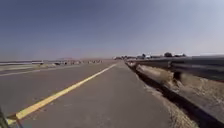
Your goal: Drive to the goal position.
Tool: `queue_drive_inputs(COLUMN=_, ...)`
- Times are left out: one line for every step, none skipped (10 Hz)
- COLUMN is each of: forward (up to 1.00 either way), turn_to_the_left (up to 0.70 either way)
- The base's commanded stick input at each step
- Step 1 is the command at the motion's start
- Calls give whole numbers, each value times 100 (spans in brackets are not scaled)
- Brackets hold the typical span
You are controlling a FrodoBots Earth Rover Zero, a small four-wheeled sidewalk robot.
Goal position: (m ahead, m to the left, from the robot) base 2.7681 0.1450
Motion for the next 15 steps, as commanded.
queue_drive_inputs(forward=50, turn_to_the_left=0)
queue_drive_inputs(forward=50, turn_to_the_left=0)
queue_drive_inputs(forward=50, turn_to_the_left=0)
queue_drive_inputs(forward=50, turn_to_the_left=0)
queue_drive_inputs(forward=50, turn_to_the_left=0)
queue_drive_inputs(forward=50, turn_to_the_left=0)
queue_drive_inputs(forward=50, turn_to_the_left=0)
queue_drive_inputs(forward=50, turn_to_the_left=0)
queue_drive_inputs(forward=50, turn_to_the_left=0)
queue_drive_inputs(forward=50, turn_to_the_left=0)
queue_drive_inputs(forward=50, turn_to_the_left=0)
queue_drive_inputs(forward=50, turn_to_the_left=0)
queue_drive_inputs(forward=50, turn_to_the_left=0)
queue_drive_inputs(forward=50, turn_to_the_left=0)
queue_drive_inputs(forward=50, turn_to_the_left=0)
